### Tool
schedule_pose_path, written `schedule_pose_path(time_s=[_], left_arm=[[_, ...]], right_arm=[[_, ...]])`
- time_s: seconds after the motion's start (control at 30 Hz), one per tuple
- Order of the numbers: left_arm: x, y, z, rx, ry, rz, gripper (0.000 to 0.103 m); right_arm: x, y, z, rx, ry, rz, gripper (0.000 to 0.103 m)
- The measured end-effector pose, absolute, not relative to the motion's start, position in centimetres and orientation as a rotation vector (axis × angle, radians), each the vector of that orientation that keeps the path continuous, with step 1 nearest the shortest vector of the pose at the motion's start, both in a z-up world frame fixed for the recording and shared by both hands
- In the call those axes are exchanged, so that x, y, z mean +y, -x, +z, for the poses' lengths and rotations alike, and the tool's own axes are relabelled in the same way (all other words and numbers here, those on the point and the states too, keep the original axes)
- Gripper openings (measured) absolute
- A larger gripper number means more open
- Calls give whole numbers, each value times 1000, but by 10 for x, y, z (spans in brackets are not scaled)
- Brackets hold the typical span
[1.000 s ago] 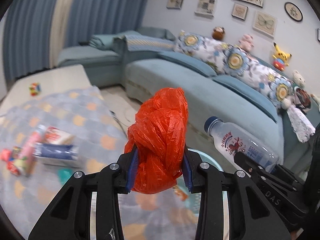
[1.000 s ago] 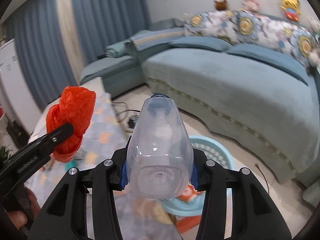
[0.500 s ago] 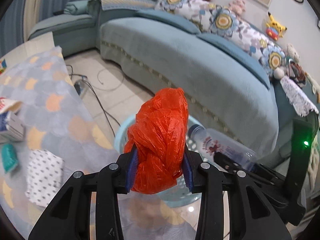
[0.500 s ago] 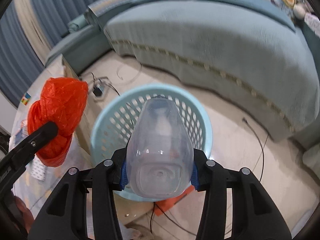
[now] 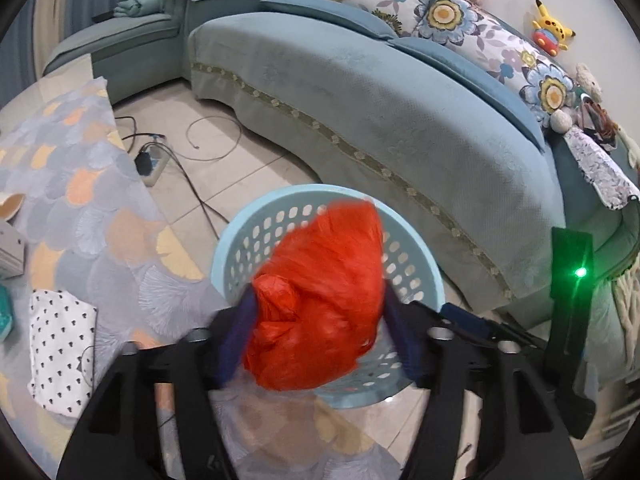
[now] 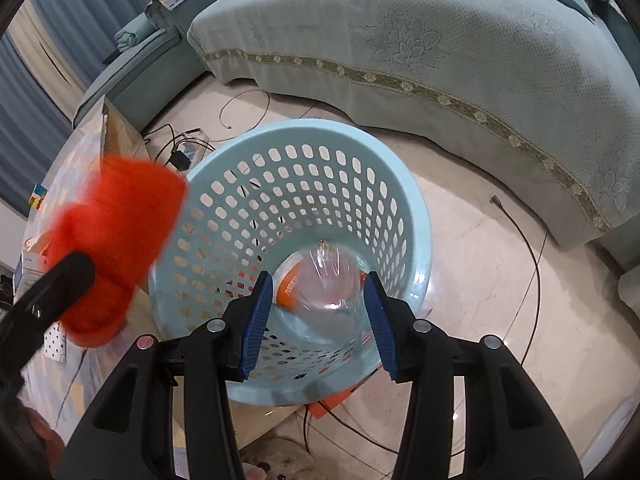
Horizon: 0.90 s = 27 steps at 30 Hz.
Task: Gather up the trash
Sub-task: 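Carry the red bag and clear bottle over the basket and release both, then move both open grippers back over the table toward the carton and teal cup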
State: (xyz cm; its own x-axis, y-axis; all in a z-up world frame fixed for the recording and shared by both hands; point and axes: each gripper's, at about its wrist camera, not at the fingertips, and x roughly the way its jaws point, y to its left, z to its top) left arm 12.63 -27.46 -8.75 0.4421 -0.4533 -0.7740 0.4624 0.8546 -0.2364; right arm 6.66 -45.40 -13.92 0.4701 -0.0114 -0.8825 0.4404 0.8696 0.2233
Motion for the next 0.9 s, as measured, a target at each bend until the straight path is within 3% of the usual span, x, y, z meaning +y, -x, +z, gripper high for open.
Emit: schedule_pose_path(time_s=[0.13,0.53,0.77,0.9], left_arm=[[-273,-124,-83,941,-16,-568,71],[-236,-112,-52,854,42,-539,71],[-170,-93,-14,754,83,-447,70],[-115,-81,8,701,116,-356,70]], right_arm=[[-459,-62,-134,1035,-478,-306,50],[-435,-56,-98,967,-426,-257,50],[-391,-57,-54,865,-347,-175,50],[-358,-58,-30,811,-306,-116,58]])
